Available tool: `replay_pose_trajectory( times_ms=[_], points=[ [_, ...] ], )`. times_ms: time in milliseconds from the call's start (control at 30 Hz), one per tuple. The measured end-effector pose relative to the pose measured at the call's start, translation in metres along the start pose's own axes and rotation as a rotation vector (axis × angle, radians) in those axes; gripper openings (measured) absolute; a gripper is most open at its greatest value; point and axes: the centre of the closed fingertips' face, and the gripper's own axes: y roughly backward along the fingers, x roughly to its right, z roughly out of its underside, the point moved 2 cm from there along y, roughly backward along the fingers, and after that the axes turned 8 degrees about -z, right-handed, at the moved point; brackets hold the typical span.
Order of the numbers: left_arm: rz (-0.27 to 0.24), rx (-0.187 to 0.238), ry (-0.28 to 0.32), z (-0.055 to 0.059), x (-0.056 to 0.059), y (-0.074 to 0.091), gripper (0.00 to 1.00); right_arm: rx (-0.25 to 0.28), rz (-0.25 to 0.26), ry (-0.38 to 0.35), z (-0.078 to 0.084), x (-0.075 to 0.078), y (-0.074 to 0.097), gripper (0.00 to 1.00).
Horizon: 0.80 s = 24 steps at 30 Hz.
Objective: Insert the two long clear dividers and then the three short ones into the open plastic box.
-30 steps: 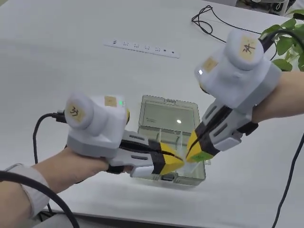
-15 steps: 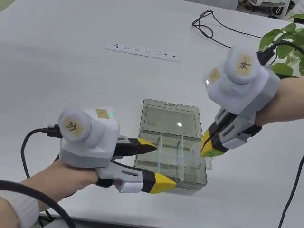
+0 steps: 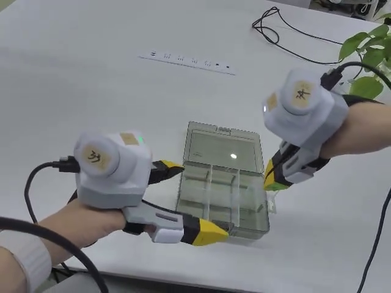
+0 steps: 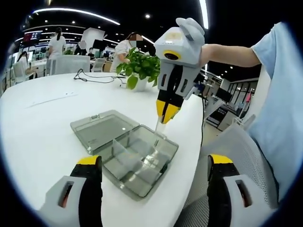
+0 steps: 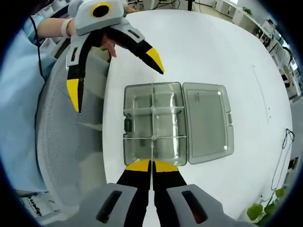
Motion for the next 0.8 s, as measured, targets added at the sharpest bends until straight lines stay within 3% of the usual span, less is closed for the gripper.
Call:
replay_pose_trajectory(
  times_ms=[233,433,800],
  points=[
    [-0.015,-0.003,0.007,0.0034,-0.0034,0.0011,1.0,-0.002,-0.006,0.002,-0.0037,-0.001,-0.0052,0.02],
    [-0.009,-0.003,0.011,0.005,-0.0017,0.0028,0.97,0.015,-0.019,-0.012,-0.005,0.003,-0.0077,0.02],
    [-0.005,0.001,0.018,0.0043,-0.0025,0.0032,0.94,-0.007,-0.025,-0.003,-0.0011,0.0066,-0.0083,0.02]
  ],
)
